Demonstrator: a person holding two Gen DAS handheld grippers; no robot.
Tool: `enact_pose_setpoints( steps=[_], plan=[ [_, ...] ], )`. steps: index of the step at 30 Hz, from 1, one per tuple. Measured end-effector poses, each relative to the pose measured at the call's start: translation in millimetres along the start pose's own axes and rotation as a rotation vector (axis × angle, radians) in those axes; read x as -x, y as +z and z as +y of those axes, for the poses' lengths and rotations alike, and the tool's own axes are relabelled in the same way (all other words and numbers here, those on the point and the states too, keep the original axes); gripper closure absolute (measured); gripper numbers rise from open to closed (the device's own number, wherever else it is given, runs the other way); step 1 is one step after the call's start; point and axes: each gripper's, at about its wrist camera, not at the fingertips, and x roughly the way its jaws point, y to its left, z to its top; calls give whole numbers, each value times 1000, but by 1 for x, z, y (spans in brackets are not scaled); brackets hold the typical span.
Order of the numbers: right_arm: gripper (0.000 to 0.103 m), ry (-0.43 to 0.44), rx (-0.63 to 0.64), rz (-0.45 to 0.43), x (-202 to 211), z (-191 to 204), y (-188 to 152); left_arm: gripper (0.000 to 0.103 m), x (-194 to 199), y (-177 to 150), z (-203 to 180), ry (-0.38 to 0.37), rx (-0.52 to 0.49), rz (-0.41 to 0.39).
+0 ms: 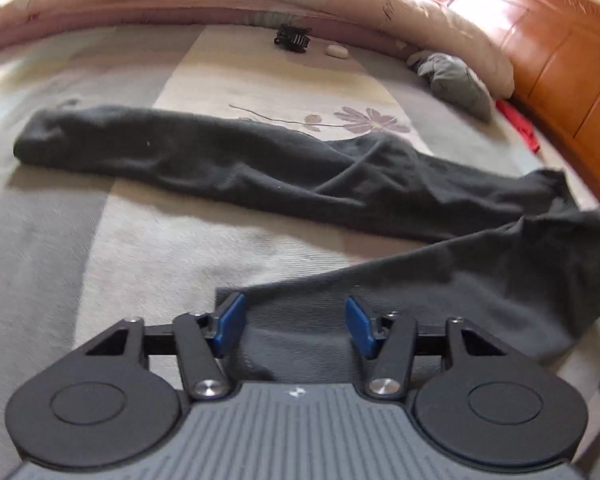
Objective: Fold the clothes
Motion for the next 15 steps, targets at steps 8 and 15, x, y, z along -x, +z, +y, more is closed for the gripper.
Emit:
enact_pose_setpoints(
  steps=[8,15],
  plan=[
    [0,7,-19,16,-9,-5,0,59,17,9,28,86,26,-28],
    [0,14,-1,26,-14,1,1,60,59,-21,30,-127,179,-38]
  ],
)
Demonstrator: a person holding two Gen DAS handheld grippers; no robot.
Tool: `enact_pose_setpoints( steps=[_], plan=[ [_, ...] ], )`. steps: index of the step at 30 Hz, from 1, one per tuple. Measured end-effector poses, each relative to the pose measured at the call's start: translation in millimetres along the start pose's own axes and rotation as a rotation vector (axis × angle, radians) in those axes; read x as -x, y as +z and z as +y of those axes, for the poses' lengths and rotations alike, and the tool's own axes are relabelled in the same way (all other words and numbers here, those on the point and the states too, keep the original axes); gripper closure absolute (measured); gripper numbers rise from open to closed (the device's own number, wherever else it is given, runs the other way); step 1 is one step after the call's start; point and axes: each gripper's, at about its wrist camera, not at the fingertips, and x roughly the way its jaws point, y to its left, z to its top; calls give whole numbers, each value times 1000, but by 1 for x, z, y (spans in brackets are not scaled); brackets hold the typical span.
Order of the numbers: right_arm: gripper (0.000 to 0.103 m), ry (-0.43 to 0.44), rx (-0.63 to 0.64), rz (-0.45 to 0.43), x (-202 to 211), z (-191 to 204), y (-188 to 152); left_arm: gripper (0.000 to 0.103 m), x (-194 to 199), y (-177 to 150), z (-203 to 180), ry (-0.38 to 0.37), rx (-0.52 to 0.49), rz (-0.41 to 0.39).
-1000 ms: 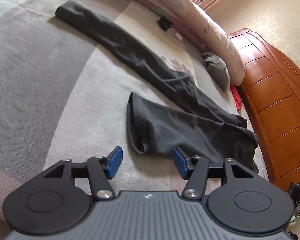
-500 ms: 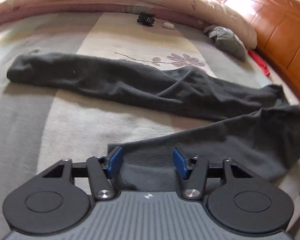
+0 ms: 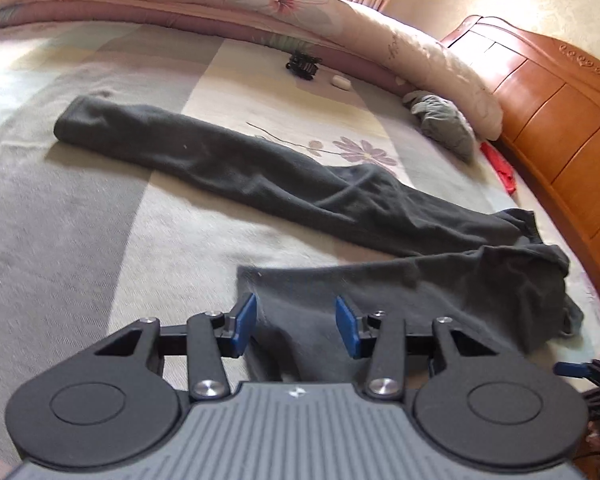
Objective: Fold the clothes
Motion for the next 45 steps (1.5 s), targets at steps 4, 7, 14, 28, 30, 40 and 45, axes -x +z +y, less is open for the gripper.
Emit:
enact_pose_setpoints(
  steps=[4,7,14,28,30,40,45],
  plan=[
    [0,7,6,2,-1,4,1,67,2,-23,-7,25,-55,22],
    [0,12,20,-4,1,8,1,77,-3,-33,-9,26,-87,33],
    [0,4,22,-8,6,10,1,98,-4,-41,-13,36,-179,29],
    [0,20,38,-16,5,16,5,102,46,-25,9,102,-150,-24],
    [0,22,49,-17,6,20,5,101,36,-19,-3,58,-171,-25],
    [0,-1,36,-12,11,16,3,90,-38,-30,-52,-31,-269,56],
    [0,1,23,-8,9,10,2,91,-31,-21,-26,84,-148,34]
  ],
)
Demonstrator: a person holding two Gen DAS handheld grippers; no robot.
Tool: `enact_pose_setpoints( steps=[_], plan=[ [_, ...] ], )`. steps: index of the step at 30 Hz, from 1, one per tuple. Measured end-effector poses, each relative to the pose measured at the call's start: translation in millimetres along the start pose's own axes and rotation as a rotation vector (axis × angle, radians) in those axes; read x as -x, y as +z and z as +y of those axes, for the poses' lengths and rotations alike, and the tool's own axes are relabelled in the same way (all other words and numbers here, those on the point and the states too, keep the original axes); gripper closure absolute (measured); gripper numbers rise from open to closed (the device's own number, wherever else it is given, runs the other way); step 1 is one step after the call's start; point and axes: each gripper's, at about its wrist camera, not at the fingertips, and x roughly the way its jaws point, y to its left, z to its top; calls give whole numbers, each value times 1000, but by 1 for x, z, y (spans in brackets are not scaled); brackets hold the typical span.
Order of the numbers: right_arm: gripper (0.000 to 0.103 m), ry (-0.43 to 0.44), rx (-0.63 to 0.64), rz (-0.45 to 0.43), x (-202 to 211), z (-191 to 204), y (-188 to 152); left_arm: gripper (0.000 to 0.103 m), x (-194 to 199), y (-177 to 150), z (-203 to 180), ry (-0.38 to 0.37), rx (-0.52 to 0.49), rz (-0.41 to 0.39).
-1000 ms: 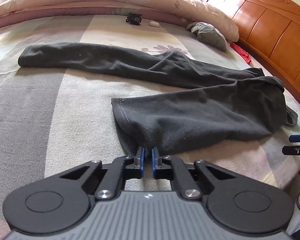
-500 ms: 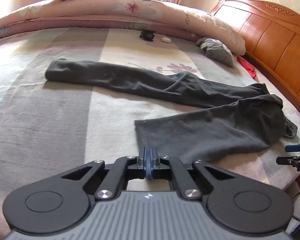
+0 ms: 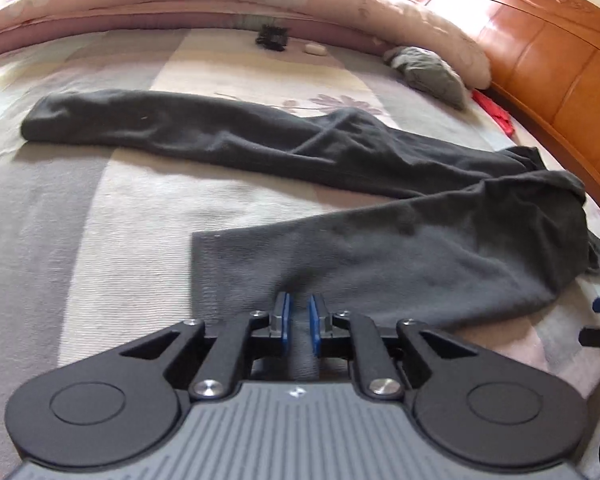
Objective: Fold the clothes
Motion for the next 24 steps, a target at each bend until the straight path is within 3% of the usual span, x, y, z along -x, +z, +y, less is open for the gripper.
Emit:
enact_pose_setpoints(
  steps=[3,7,10,13,16,24],
  plan=[
    [0,9,-16,14,-7,-3,-2,87,9,8,2,44,1,0],
    [0,4,-2,31,-17,1,-6,80,15,20,-28,-78,-64,-40],
    [0,-25,47,36,-20,8,-7,74,1,22,-64,-154,-168,-30],
    [0,-51,85,38,-22,12,-9,74,-23,20,-88,-157,-236,2],
    [0,-55,81,23,-22,12,-11,72,-41,18,-86,-90,-207,37],
    [0,-51,91,-14,-22,10,-16,73,-27,28,-28,148,-92,13]
  ],
)
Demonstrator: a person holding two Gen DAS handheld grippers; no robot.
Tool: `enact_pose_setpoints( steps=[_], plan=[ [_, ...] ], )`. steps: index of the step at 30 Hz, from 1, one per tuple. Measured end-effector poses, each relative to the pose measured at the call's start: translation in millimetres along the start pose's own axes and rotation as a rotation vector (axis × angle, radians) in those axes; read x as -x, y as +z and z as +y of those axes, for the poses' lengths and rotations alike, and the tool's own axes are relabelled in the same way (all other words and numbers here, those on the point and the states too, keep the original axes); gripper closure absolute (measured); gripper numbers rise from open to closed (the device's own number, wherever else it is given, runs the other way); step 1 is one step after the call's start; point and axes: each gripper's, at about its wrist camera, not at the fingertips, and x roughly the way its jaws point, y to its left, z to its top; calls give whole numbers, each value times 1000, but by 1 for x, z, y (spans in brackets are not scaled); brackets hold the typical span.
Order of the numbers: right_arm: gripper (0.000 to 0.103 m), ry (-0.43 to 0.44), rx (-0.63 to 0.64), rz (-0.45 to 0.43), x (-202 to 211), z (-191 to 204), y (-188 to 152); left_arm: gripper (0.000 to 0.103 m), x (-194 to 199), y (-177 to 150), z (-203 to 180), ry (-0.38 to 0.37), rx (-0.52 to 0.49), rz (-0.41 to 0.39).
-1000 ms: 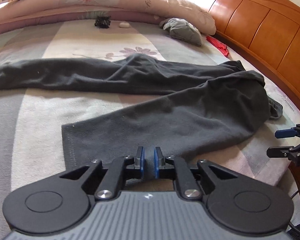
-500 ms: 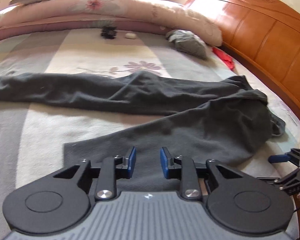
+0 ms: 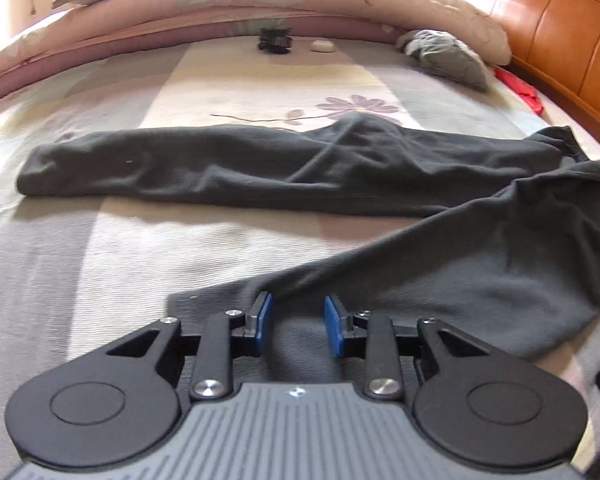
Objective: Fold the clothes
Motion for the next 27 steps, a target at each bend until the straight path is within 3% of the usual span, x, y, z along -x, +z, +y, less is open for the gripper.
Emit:
enact_pose_setpoints(
  steps=[4,9,11,14,17,20,23,27],
  plan=[
    [0,1,3,-12,0,-1,-2,73,18,0,2,-1,36,-10],
    [0,1,5,-14,0,-1,-2,64,29,-6,-45,-163,-122,-42],
    [0,1,7,-12,0,-1,-1,64,20,-10,-60,-165,-174,-19],
    [0,4,11,-18,0,-1,-3,62,9,-18,-53,-130,-152,9],
    [0,12,18,-29,1,-2,-5,62,15,-21,-30,21,-163,-3],
    [0,7,16,-12,1,0,-2,67,26,-17,-7,67,-86,19],
    [0,27,-15,33,5,5,12,62,36,-18,-6,-1,-108,-25],
    [0,192,16,-63,13,25,41,58,25,-14,-14,-73,-136,-46]
  ],
)
